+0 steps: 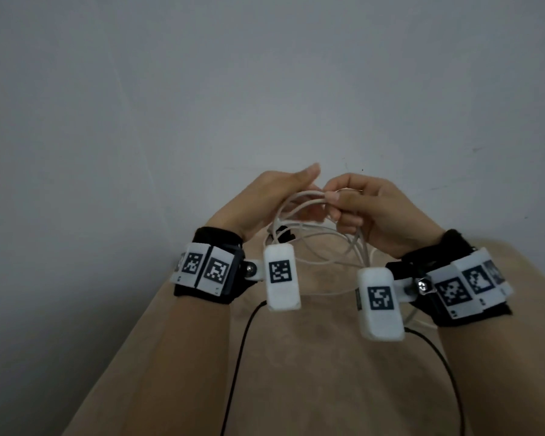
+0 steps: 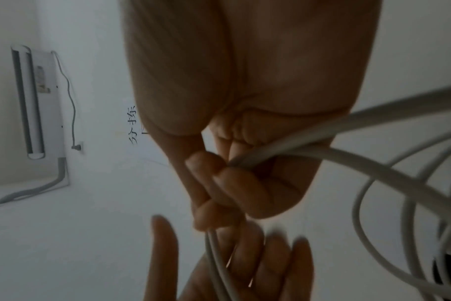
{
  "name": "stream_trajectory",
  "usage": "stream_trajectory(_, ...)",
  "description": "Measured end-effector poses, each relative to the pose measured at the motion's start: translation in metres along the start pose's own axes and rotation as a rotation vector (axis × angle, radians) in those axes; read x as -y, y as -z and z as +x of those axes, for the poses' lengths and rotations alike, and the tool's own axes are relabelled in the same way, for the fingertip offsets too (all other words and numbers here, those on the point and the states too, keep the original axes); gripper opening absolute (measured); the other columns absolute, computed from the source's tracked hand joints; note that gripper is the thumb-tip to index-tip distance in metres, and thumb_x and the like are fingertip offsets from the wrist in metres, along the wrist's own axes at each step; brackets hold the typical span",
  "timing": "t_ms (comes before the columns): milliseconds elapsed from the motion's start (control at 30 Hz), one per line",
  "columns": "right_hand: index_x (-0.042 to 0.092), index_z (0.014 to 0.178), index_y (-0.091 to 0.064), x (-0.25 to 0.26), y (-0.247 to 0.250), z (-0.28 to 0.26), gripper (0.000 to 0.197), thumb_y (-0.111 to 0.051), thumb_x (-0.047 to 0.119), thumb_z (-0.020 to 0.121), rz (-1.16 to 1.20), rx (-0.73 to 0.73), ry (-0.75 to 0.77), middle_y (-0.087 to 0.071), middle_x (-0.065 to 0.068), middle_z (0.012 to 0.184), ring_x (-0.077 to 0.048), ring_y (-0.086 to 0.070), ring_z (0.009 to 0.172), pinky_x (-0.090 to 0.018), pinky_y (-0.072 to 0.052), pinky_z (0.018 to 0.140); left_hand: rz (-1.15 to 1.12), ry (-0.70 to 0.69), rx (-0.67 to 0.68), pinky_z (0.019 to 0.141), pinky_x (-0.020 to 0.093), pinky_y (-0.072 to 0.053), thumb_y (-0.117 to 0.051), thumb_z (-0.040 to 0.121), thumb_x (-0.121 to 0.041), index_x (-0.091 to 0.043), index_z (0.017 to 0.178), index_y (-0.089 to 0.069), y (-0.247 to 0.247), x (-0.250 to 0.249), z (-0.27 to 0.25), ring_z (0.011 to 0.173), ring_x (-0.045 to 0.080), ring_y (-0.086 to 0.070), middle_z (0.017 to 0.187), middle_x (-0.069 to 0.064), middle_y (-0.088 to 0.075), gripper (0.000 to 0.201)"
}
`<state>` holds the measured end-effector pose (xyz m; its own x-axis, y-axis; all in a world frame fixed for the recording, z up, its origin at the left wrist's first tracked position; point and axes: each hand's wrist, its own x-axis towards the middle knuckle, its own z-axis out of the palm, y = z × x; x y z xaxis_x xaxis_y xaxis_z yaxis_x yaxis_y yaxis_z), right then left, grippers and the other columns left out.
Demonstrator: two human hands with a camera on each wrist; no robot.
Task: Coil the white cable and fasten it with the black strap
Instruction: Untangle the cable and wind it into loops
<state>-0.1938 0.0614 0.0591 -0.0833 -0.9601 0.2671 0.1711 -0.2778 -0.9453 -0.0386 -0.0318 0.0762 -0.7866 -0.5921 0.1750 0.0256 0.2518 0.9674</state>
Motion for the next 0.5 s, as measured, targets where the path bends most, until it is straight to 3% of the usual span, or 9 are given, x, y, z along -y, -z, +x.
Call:
stream_trajectory(67, 0.005, 0.083, -0.054, -0.002, -0.002, 0.001, 0.01, -0.06, 0.008, 0.074, -0.011, -0.005, -0.022, -0.055, -0.007, 0.055, -0.007, -0.035, 0.038, -0.018, -0.034, 0.042, 0.024, 0.09, 0.045, 0.054, 0.027, -0.05, -0.049, 0.091, -0.047, -0.008, 0.072, -0.06, -0.004, 0.001, -0.001, 0.044, 0.014, -0.05, 0.049, -0.001, -0.049, 0.046)
stream_trajectory(167, 0.008, 0.081, -0.052, -0.006, 0.002, 0.003, 0.01, -0.061, 0.006, 0.078, -0.016, -0.064, -0.044, -0.056, -0.007, 0.055, -0.007, -0.036, 0.038, -0.018, -0.034, 0.042, 0.015, 0.205, 0.125, 0.038, 0.017, -0.027, -0.042, 0.095, -0.048, -0.012, 0.07, -0.051, -0.006, 0.004, 0.0, 0.036, 0.006, -0.026, 0.047, -0.006, -0.029, 0.045)
stream_trajectory(300, 0.007, 0.081, -0.054, -0.008, 0.001, 0.003, 0.008, -0.06, 0.003, 0.083, -0.072, -0.119, -0.01, -0.057, -0.007, 0.056, -0.008, -0.038, 0.039, -0.019, -0.035, 0.043, -0.049, 0.244, 0.155, 0.036, 0.016, -0.008, -0.032, 0.1, -0.045, -0.016, 0.066, -0.043, -0.009, 0.009, 0.004, 0.034, 0.001, -0.016, 0.047, -0.01, -0.024, 0.046)
stream_trajectory(500, 0.005, 0.095, -0.062, -0.013, 0.002, 0.005, 0.015, -0.057, 0.018, 0.092, -0.146, -0.172, -0.02, -0.059, -0.003, 0.06, -0.012, -0.046, 0.046, -0.023, -0.044, 0.05, -0.484, 0.184, 0.079, 0.029, 0.013, -0.009, -0.028, 0.102, -0.03, -0.018, 0.068, -0.035, 0.002, 0.014, 0.009, 0.032, 0.001, -0.011, 0.043, -0.011, -0.026, 0.037)
